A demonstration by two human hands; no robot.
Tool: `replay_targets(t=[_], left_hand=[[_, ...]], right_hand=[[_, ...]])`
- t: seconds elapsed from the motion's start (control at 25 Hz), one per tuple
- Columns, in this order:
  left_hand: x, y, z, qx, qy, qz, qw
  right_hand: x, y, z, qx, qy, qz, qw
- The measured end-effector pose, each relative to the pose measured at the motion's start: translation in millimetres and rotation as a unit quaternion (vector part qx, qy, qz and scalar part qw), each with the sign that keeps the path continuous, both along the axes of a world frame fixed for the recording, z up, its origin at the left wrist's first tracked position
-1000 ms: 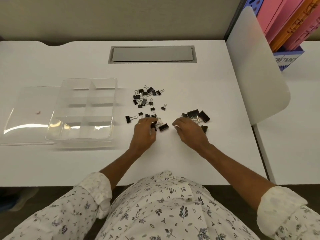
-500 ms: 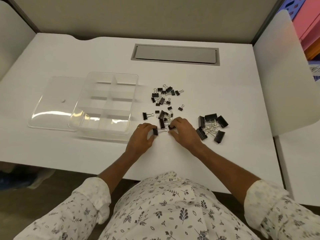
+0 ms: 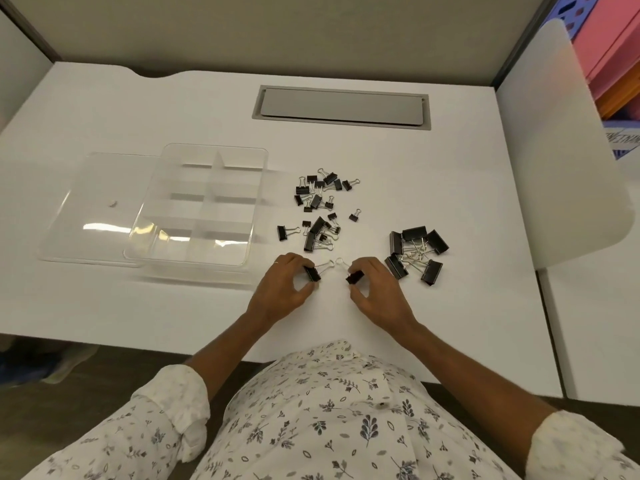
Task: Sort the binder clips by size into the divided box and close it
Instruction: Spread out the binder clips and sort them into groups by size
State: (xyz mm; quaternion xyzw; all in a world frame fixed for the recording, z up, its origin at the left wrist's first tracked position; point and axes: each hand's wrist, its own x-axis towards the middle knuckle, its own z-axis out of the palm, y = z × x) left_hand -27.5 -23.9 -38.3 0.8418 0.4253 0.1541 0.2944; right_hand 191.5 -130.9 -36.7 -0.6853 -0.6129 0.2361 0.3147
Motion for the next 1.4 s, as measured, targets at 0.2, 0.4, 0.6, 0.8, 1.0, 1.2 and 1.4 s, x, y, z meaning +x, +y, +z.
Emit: replay_targets(t=[0.2, 0.4, 0.6, 0.8, 1.0, 1.2, 1.4], left_hand=[[-1.1, -26.8, -8.6, 0.011, 0.007, -0.03, 0.999], [-2.3, -38.3, -6.1, 0.025, 0.022, -0.033, 0.999], [2.1, -34.9, 2.7, 0.022, 0.009, -0.008, 1.0], [22.8, 3.1, 3.6, 0.008, -0.02, 0.056, 0.998], [32.1, 32.9, 4.8, 0.01, 0.023, 0.043, 0.999], [26.9, 38.1, 7.4, 0.025, 0.02, 0.038, 0.999], [15.1, 38.4, 4.4, -0.012, 0.036, 0.048, 0.998]], right_hand=[[1.5, -33.5, -8.8, -0.027, -0.027, 0.052, 0.998], [2.5, -39.7, -9.5, -0.033, -0.04, 0.071, 0.996], [10.5, -14.3, 4.3, -0.02, -0.051, 0.068, 0.996], [12.0, 47.7, 14.1, -0.034, -0.115, 0.091, 0.989], [6.6, 106.1, 20.8, -0.059, -0.195, 0.137, 0.969], [2.1, 138.7, 24.8, -0.088, -0.326, 0.21, 0.918], [-8.1, 157.6, 19.1, -0.092, -0.326, 0.193, 0.921]])
